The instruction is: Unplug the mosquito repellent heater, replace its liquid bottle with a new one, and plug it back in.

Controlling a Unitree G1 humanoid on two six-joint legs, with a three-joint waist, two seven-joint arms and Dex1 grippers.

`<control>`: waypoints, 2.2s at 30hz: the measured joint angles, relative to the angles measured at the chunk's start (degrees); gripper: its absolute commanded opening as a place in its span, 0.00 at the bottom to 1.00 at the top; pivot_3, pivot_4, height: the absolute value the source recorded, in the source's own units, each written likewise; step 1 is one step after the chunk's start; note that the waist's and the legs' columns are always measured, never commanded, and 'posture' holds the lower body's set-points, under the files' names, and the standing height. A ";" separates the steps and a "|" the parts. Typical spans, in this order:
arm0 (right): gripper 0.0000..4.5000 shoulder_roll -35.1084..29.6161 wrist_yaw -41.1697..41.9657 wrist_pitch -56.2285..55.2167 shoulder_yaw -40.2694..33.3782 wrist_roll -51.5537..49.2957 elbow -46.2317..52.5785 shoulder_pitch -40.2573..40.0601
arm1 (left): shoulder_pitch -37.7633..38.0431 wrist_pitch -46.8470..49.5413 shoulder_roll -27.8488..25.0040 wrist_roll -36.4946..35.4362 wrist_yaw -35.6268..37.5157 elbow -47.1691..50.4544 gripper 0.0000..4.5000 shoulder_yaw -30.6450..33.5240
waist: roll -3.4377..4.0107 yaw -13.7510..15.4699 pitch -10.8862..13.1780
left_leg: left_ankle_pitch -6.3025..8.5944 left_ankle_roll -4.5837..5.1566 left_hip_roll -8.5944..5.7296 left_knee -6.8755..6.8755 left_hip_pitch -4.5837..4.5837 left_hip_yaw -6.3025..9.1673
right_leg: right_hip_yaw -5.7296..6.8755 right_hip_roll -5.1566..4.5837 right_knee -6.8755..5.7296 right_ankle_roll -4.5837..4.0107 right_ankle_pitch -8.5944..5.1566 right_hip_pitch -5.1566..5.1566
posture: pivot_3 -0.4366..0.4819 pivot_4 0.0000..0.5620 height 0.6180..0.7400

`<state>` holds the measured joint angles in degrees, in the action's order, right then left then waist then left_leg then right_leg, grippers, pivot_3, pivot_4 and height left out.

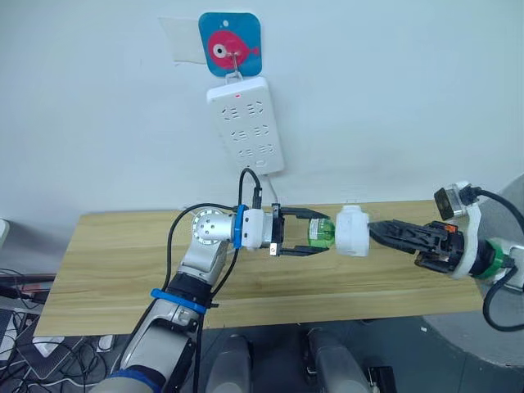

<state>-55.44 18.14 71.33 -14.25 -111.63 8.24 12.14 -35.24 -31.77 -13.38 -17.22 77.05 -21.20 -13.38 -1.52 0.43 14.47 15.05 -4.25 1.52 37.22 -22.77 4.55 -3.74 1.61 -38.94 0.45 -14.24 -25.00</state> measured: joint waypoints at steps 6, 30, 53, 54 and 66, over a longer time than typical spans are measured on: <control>0.99 -3.99 5.76 6.18 5.76 0.01 -5.94 4.76 | -1.47 -6.57 0.92 3.14 -0.52 -3.21 0.50 -0.42 | 0.00 0.54 0.02 | 0.24 0.42 0.08 0.67 -0.10 -0.02 | 0.14 0.00 -0.09 0.01 0.01 -0.02 | 0.62 0.44 1.00; 0.66 2.68 -4.50 6.91 8.74 0.10 -11.98 12.05 | -2.99 -11.80 0.74 9.62 -9.20 -5.99 0.50 -2.68 | -0.04 1.14 0.04 | 0.26 0.47 0.05 0.77 -0.11 -0.02 | 0.13 -0.04 -0.03 0.10 0.07 0.08 | 0.63 0.45 1.00; 0.66 -3.70 0.66 4.14 8.75 3.31 -0.17 11.62 | -9.04 105.43 -5.28 -37.88 -14.80 9.36 0.50 3.22 | -0.09 0.70 0.14 | 0.27 0.49 0.11 0.78 -0.14 0.15 | 0.34 0.05 -0.02 0.42 -0.13 0.06 | 0.62 0.43 1.00; 0.66 -3.75 1.49 4.04 8.71 3.94 -0.08 11.70 | -9.96 110.28 -4.02 -39.35 -16.41 6.68 0.50 5.38 | -0.09 0.73 0.14 | 0.27 0.49 0.10 0.78 -0.14 0.14 | 0.34 0.04 -0.02 0.42 -0.13 0.06 | 0.62 0.43 1.00; 0.66 -6.02 4.53 4.37 8.74 4.66 0.66 10.50 | -11.39 122.43 -1.35 -40.65 -26.39 3.46 1.00 14.48 | -0.11 0.91 0.15 | 0.25 0.44 0.11 0.76 -0.14 0.12 | 0.31 -0.04 -0.05 0.41 -0.12 0.02 | 0.65 0.41 1.00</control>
<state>-61.46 22.68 75.70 -5.51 -106.98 8.90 22.63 -46.62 90.66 -14.74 -57.86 50.65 -17.74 1.10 -1.63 1.34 14.62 15.30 -3.81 1.62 37.99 -22.91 4.67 -3.43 1.57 -38.99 0.86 -14.36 -24.98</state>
